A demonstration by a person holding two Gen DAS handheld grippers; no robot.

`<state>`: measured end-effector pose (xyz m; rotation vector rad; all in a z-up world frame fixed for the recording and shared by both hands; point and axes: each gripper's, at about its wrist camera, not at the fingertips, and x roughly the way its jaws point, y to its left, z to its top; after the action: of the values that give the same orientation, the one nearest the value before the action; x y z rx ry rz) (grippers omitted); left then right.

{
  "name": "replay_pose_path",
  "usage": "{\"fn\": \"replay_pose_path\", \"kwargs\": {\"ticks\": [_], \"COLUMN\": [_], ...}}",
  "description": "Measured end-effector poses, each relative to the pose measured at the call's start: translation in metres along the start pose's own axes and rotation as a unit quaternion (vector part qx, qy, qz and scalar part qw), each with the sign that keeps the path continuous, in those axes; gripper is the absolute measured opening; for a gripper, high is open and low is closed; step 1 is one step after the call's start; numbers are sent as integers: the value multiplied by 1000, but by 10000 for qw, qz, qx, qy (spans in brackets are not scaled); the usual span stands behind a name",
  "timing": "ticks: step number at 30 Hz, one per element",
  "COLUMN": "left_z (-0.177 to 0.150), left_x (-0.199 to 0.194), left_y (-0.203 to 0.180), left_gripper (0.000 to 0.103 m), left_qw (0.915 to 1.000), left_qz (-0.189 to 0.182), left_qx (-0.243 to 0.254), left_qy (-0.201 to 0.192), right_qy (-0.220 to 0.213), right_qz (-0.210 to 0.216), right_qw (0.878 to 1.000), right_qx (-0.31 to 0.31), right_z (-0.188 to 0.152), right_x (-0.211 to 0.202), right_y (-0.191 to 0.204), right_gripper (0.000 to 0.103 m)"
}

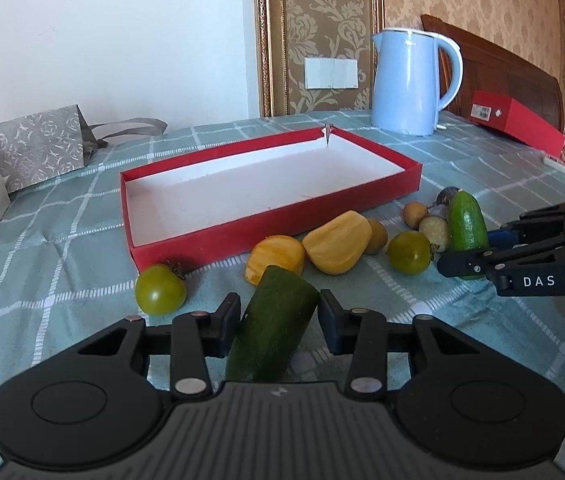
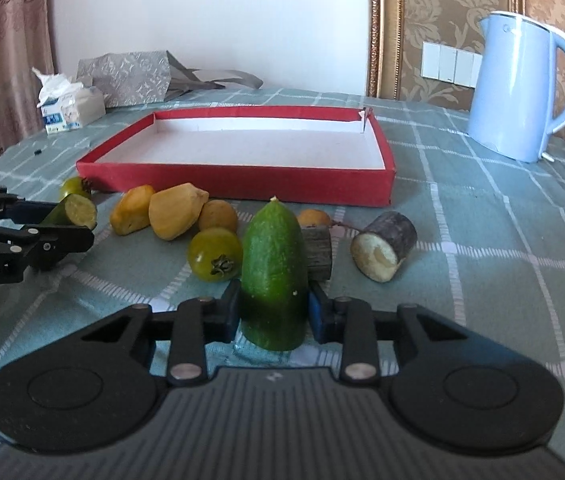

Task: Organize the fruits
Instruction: 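Lift the large cucumber with the left gripper while the right gripper grasps the small cucumber, then carry the large cucumber into the red box and open the left gripper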

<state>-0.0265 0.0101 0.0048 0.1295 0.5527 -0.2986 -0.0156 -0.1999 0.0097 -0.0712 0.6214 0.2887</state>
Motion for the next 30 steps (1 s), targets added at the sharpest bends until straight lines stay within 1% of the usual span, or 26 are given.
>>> {"fn": "replay_pose_path", "kwargs": {"ticks": [7, 12, 19, 25, 30], "left_z": [4, 5, 11, 23, 35], "left_x": [1, -1, -6, -2, -1], "left_y": [3, -1, 0, 5, 6], "left_gripper": [36, 35, 34, 33, 33], "left_qw": [9999, 9999, 9998, 9994, 9991], "left_qz": [71, 92, 36, 44, 74], "left_qx": [-78, 4, -68, -233, -211], "left_qy": [-21, -59, -200, -259, -364], "right_qy": [-174, -190, -300, -411, -409], "right_qz": [26, 83, 181, 185, 204], "right_qw": [9994, 9989, 9984, 9980, 9979], "right_qx": [282, 431, 449, 434, 464], "right_z": [2, 1, 2, 2, 1], "right_x": [-7, -8, -11, -12, -11], "right_y": [-11, -16, -14, -11, -11], "right_gripper": [32, 32, 32, 32, 32]}}
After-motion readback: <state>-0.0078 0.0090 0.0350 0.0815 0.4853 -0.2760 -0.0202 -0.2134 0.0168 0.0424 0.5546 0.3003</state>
